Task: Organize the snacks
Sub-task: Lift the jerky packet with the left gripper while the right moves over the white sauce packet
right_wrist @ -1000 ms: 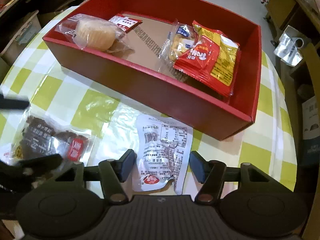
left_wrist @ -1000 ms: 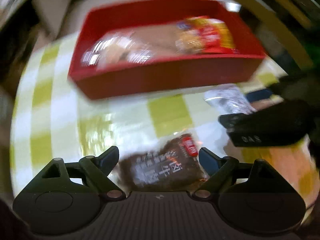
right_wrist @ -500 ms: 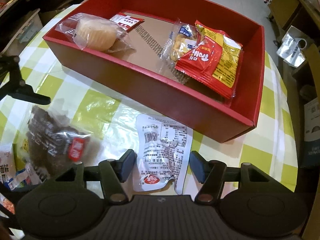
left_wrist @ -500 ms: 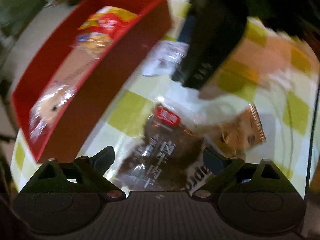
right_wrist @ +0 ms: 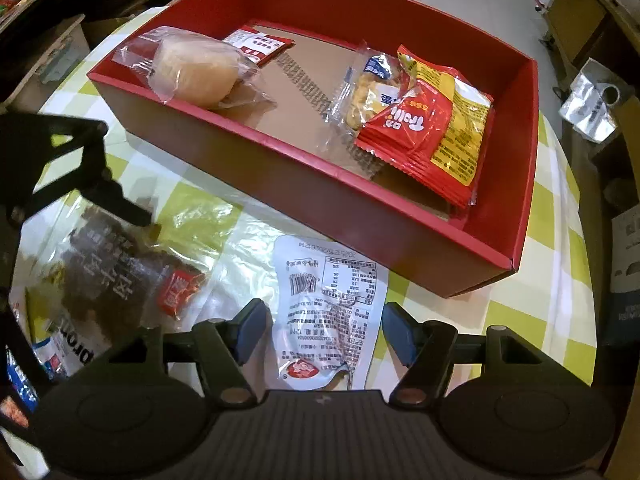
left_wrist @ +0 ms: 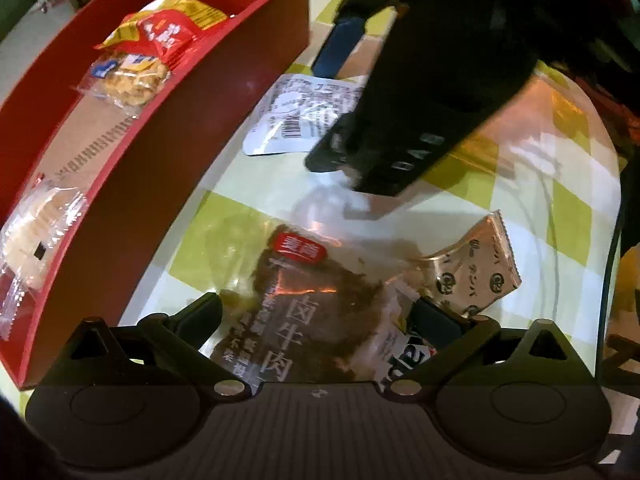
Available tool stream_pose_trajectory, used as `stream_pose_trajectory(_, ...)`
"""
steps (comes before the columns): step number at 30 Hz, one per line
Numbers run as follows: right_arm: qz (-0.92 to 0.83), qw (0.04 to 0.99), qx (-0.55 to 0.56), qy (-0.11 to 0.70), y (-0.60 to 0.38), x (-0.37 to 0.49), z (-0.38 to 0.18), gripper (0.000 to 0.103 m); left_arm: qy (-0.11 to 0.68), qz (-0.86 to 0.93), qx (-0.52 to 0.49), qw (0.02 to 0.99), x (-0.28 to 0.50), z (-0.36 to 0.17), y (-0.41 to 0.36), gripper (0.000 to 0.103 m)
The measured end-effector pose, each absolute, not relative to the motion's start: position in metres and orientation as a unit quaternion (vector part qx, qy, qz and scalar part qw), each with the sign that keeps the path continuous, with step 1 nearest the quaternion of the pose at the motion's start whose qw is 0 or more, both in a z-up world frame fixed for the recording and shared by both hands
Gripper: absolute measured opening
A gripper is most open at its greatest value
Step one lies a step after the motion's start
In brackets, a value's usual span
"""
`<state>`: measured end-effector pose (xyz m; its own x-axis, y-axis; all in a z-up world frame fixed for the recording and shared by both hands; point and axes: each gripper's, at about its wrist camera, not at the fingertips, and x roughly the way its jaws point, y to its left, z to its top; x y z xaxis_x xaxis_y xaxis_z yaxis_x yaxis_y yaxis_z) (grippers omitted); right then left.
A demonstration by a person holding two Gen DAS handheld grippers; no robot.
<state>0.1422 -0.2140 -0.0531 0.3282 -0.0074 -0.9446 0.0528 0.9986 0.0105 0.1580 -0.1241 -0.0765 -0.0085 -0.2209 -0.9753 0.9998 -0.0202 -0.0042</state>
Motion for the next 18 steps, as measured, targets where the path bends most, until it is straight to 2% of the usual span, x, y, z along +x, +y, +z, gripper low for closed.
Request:
stream_pose_trajectory(8,-0.010,0.816,0.016,0.577,-0.217,0.137,-0.050,0.070,0.491,-0.525,0.388,0.577,0.162,-0.074,-0.094,0.097)
stream_pose_trajectory(10,-0.012,0.816,0.016,0.578,-0.217,0.137,-0.049,0.070,0.500,-0.518,0.380,0.580,0.159,-0.074,-0.088,0.098)
stream_pose_trajectory(12,-0.012,0.816,0.018,0.578,-0.217,0.137,-0.050,0.070,0.505,-0.523,0.375,0.575,0.157,-0.074,-0.087,0.103)
stream_pose_trajectory(18,-0.012,0.815,0.016,0.579,-0.218,0.140,-0.050,0.070,0.531,-0.504,0.322,0.600,0.169,-0.076,-0.098,0.103)
